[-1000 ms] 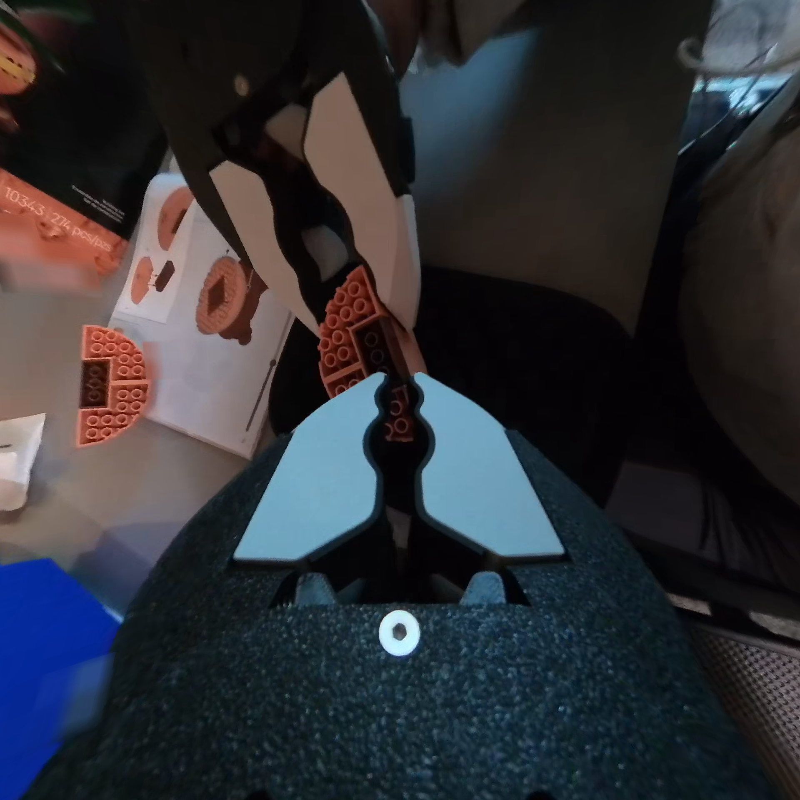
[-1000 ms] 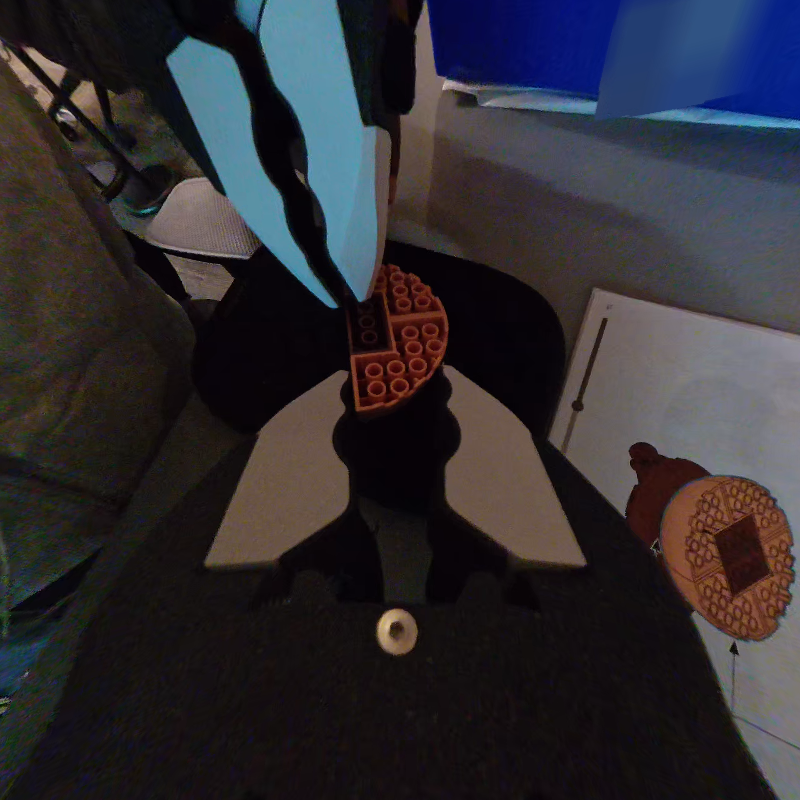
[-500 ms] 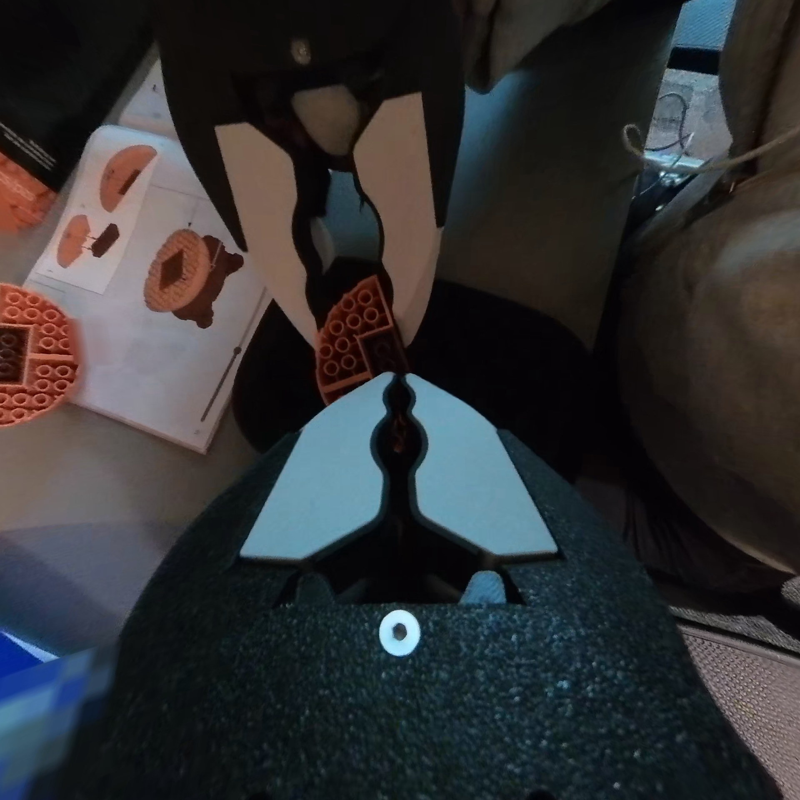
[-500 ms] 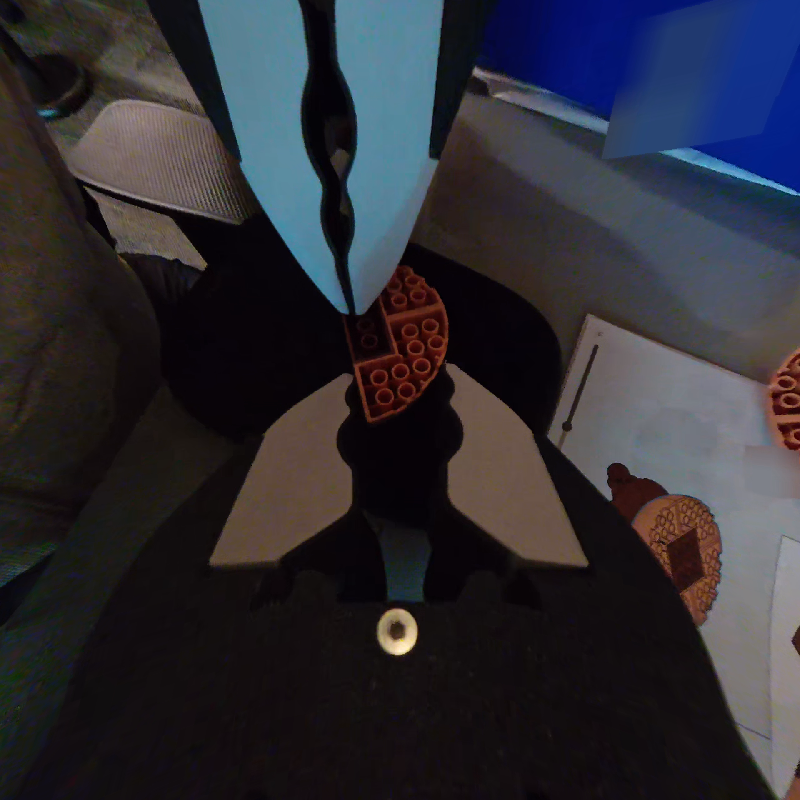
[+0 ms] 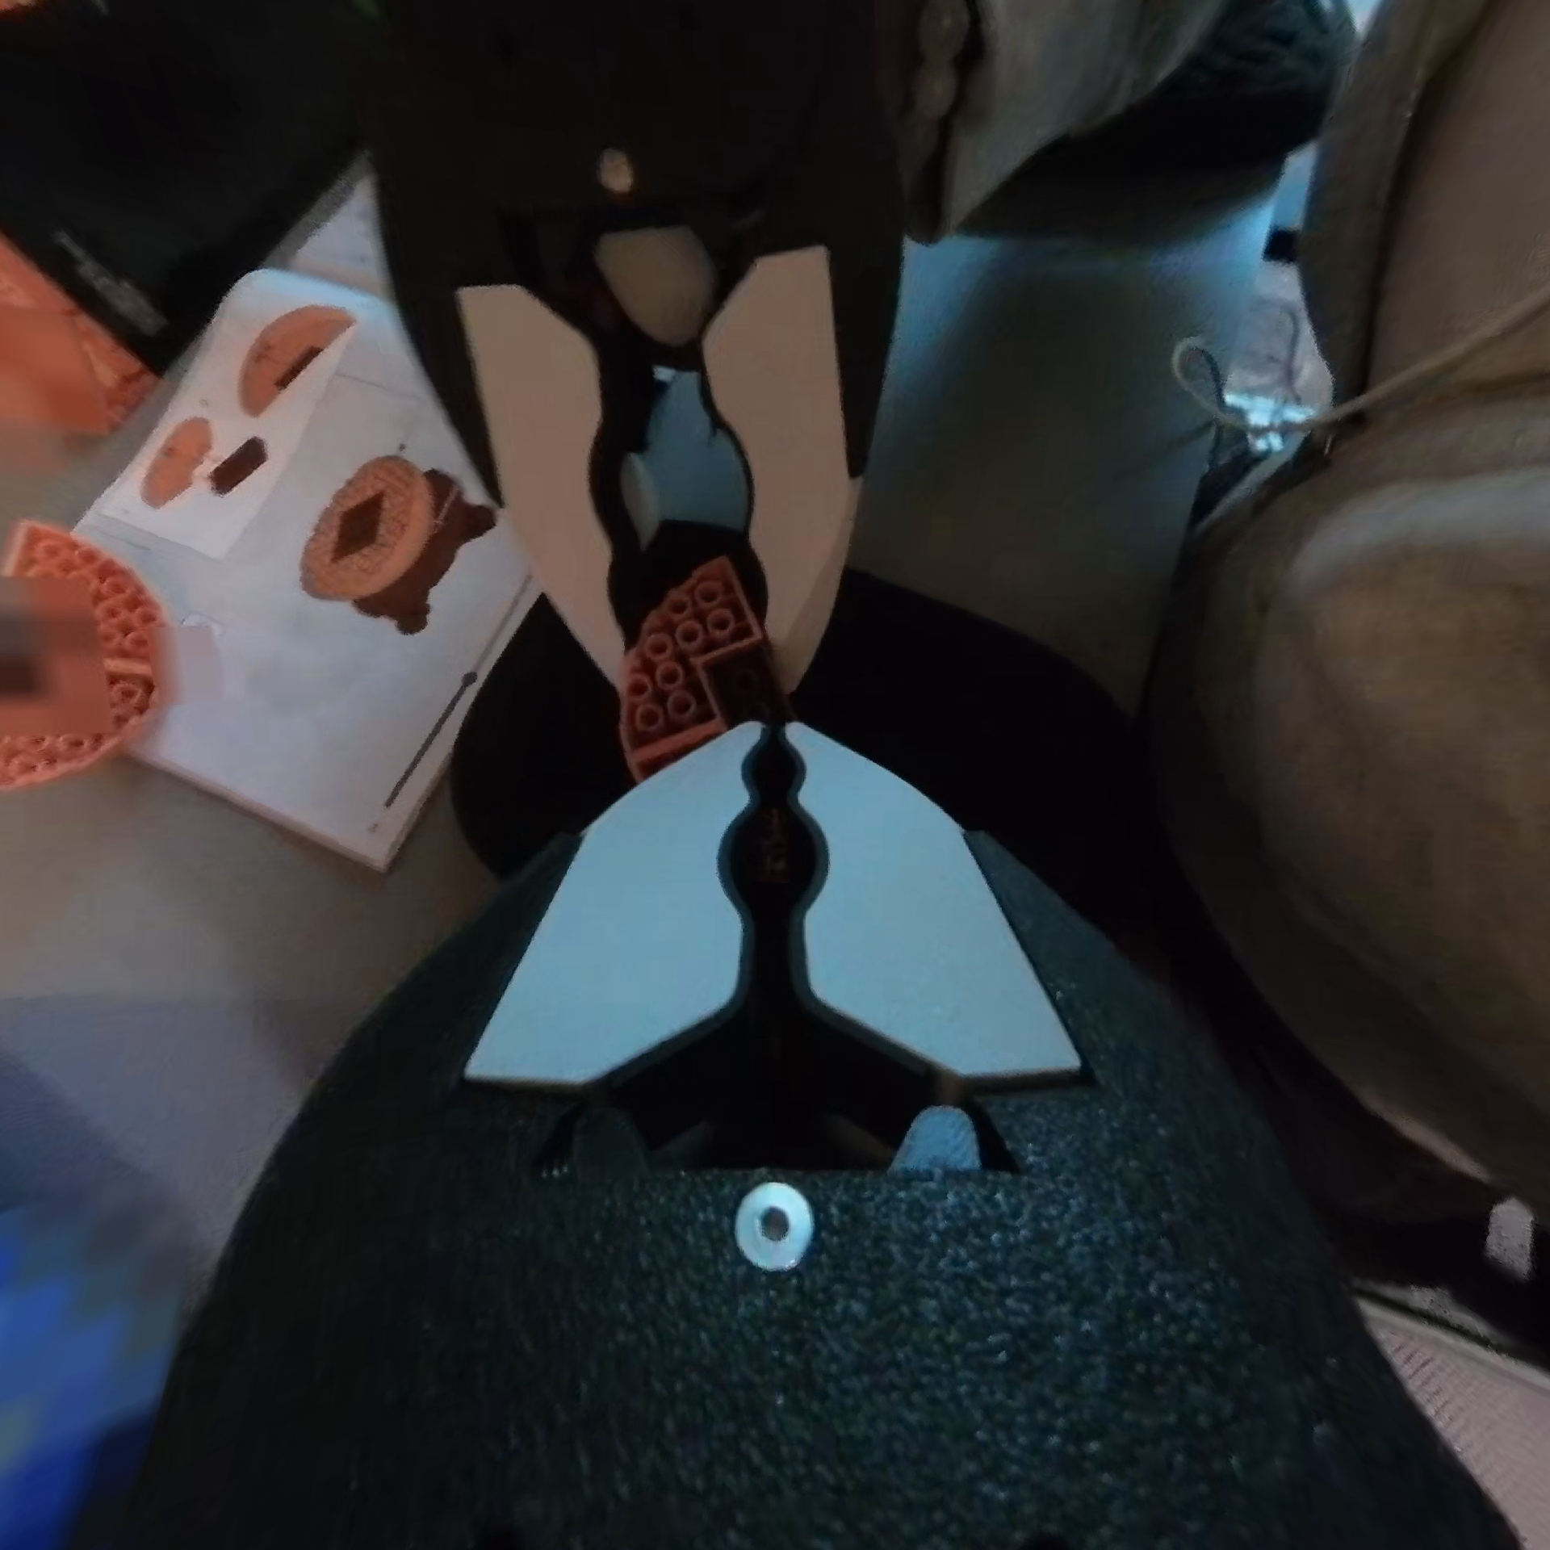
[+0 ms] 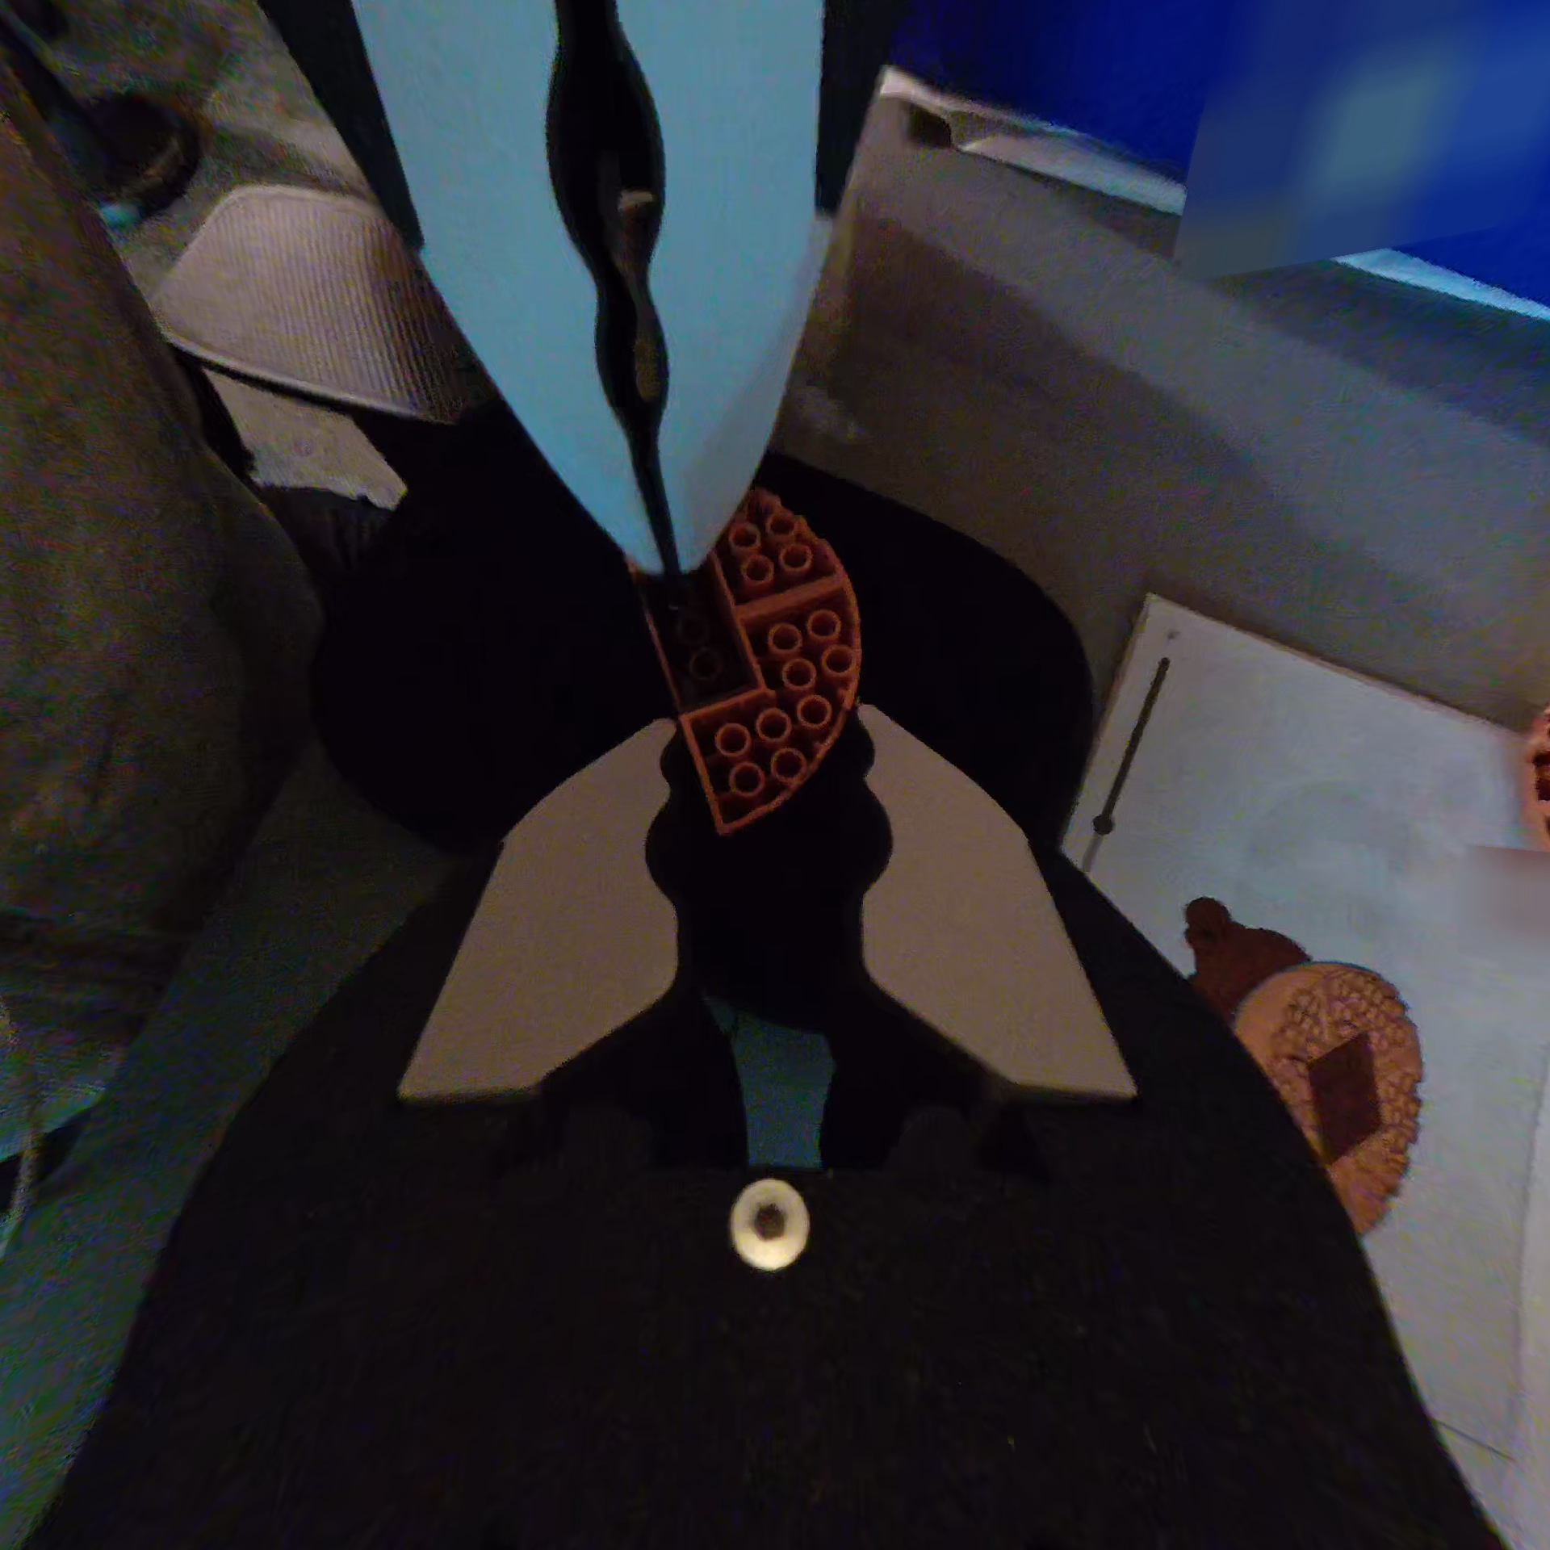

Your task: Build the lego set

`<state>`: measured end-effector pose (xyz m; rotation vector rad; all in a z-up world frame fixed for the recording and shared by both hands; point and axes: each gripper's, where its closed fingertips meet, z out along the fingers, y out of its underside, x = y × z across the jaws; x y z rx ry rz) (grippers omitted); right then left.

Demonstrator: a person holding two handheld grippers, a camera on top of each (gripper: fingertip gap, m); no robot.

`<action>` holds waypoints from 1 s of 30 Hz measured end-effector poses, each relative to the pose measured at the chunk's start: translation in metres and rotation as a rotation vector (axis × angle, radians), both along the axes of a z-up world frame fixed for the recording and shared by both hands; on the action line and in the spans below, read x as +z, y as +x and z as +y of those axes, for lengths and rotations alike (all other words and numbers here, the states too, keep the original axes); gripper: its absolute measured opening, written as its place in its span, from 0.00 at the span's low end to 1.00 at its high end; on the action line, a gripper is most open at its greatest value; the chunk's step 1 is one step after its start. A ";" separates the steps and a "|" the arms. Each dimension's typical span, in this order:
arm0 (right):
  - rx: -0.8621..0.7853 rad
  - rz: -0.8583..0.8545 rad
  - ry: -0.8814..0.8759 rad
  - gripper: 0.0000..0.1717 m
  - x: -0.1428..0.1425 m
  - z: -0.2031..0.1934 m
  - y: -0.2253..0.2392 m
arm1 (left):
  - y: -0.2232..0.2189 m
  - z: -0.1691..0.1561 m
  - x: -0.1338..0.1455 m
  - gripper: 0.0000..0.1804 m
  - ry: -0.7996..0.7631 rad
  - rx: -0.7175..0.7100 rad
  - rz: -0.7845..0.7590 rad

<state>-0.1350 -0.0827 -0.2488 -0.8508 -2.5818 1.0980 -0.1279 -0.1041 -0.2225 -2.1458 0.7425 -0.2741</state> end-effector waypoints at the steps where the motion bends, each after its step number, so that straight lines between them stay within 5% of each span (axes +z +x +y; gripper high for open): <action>1: -0.018 -0.006 -0.044 0.19 -0.001 0.000 0.000 | -0.004 -0.002 0.005 0.00 0.010 0.046 -0.033; 3: -0.044 -0.001 -0.102 0.19 0.000 -0.001 0.001 | -0.010 -0.010 0.013 0.00 0.029 0.122 -0.143; 4: -0.048 0.009 -0.105 0.19 0.000 -0.001 0.001 | -0.015 -0.012 0.015 0.10 0.033 0.176 -0.186; 5: -0.051 0.017 -0.106 0.19 0.000 -0.001 0.001 | -0.020 -0.013 0.012 0.43 0.011 0.234 -0.207; 6: -0.056 0.023 -0.112 0.19 0.001 -0.002 0.001 | -0.022 -0.016 0.004 0.48 -0.036 0.273 -0.197; 7: -0.061 0.028 -0.121 0.19 0.001 -0.003 0.001 | -0.021 -0.017 -0.004 0.48 -0.064 0.283 -0.166; 11: -0.084 0.035 -0.117 0.19 0.001 -0.003 0.001 | -0.015 -0.008 -0.015 0.18 0.002 0.265 -0.016; 27: -0.076 -0.010 -0.043 0.19 0.003 -0.007 0.003 | -0.018 -0.013 -0.026 0.18 -0.134 0.200 0.072; 30: -0.020 -0.180 -0.175 0.38 0.005 -0.008 0.017 | -0.022 -0.011 -0.024 0.17 -0.153 0.216 0.133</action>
